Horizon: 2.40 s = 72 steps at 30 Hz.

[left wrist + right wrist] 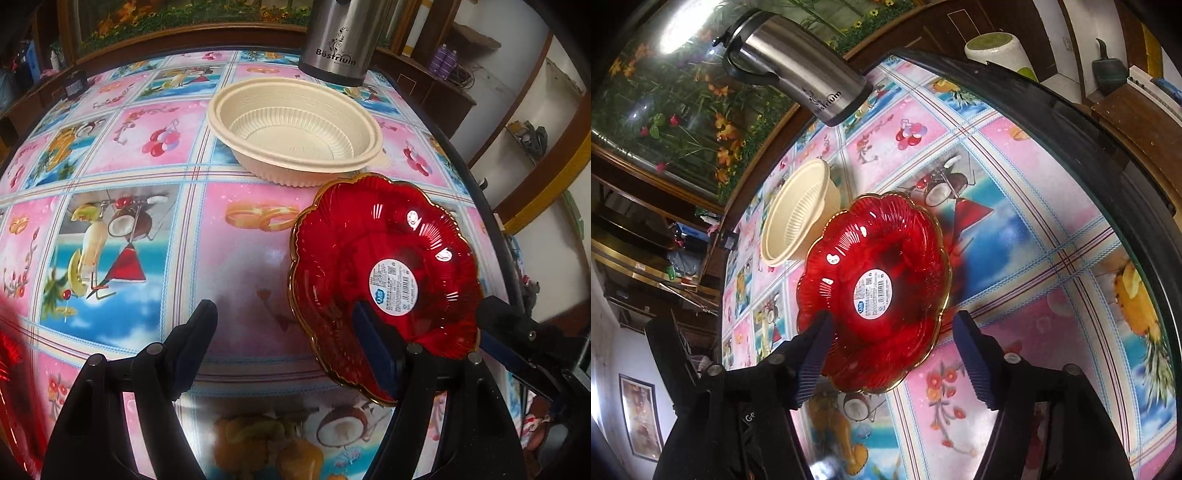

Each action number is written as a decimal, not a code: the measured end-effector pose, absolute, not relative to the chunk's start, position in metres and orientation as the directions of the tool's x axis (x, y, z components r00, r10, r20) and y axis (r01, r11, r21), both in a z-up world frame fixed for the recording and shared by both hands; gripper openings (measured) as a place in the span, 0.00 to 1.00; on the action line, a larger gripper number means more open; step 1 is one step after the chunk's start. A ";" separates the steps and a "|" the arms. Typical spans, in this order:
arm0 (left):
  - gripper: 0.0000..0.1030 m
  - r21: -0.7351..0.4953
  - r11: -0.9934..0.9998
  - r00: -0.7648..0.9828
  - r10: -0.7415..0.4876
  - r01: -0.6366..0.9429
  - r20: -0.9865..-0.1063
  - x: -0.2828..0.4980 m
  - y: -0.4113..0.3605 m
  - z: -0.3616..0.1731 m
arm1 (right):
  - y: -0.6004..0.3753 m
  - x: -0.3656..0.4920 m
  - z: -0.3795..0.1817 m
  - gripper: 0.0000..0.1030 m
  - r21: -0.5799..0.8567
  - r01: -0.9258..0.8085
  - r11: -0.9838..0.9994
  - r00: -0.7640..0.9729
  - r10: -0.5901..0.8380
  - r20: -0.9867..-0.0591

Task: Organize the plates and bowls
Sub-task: 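Grasp the rim of the red scalloped plate with the left gripper, then lift the red plate and carry it toward the plate stack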

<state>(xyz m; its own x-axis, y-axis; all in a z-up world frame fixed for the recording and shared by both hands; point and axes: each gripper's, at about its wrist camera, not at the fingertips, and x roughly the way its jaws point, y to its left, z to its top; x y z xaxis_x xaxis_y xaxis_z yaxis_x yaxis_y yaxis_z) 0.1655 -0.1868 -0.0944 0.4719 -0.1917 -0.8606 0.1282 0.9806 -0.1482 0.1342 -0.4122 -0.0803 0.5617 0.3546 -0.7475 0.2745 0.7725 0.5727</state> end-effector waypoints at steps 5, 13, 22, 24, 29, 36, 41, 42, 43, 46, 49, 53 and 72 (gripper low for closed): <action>0.56 -0.102 0.985 0.486 -0.156 0.137 -0.860 0.166 -0.192 -0.099 | -0.408 0.139 -0.088 0.47 0.537 0.281 0.796 0.542 0.330 -0.773; 0.26 -0.066 0.984 0.513 -0.142 0.163 -0.846 0.164 -0.197 -0.097 | -0.406 0.139 -0.099 0.16 0.498 0.299 0.814 0.513 0.303 -0.803; 0.20 -0.051 0.984 0.518 -0.133 0.168 -0.845 0.164 -0.196 -0.096 | -0.403 0.136 -0.102 0.10 0.495 0.290 0.819 0.512 0.305 -0.803; 0.20 -0.049 0.985 0.517 -0.130 0.168 -0.846 0.163 -0.195 -0.095 | -0.402 0.135 -0.101 0.10 0.493 0.289 0.821 0.512 0.303 -0.804; 0.19 -0.049 0.986 0.520 -0.127 0.162 -0.844 0.158 -0.191 -0.091 | -0.398 0.131 -0.099 0.10 0.485 0.283 0.828 0.514 0.296 -0.805; 0.18 -0.056 0.986 0.533 -0.131 0.155 -0.836 0.147 -0.182 -0.085 | -0.390 0.124 -0.093 0.09 0.486 0.267 0.832 0.525 0.297 -0.797; 0.19 -0.062 0.987 0.546 -0.135 0.150 -0.827 0.138 -0.175 -0.078 | -0.383 0.117 -0.084 0.09 0.479 0.250 0.842 0.537 0.291 -0.792; 0.18 -0.065 0.987 0.547 -0.137 0.149 -0.826 0.137 -0.172 -0.078 | -0.381 0.115 -0.083 0.09 0.476 0.246 0.844 0.538 0.289 -0.792; 0.18 -0.065 0.987 0.550 -0.137 0.147 -0.824 0.135 -0.170 -0.077 | -0.379 0.114 -0.082 0.09 0.474 0.244 0.846 0.539 0.288 -0.791; 0.19 -0.065 0.988 0.554 -0.134 0.142 -0.822 0.130 -0.164 -0.076 | -0.373 0.110 -0.079 0.09 0.467 0.234 0.853 0.542 0.285 -0.791; 0.19 -0.067 0.988 0.555 -0.133 0.139 -0.821 0.125 -0.158 -0.076 | -0.367 0.107 -0.079 0.09 0.468 0.226 0.854 0.541 0.290 -0.790; 0.19 -0.072 0.989 0.559 -0.134 0.132 -0.818 0.119 -0.149 -0.074 | -0.358 0.103 -0.077 0.09 0.465 0.214 0.859 0.541 0.292 -0.789; 0.19 -0.105 0.991 0.574 -0.133 0.082 -0.808 0.097 -0.099 -0.066 | -0.307 0.090 -0.060 0.09 0.407 0.146 0.902 0.544 0.270 -0.794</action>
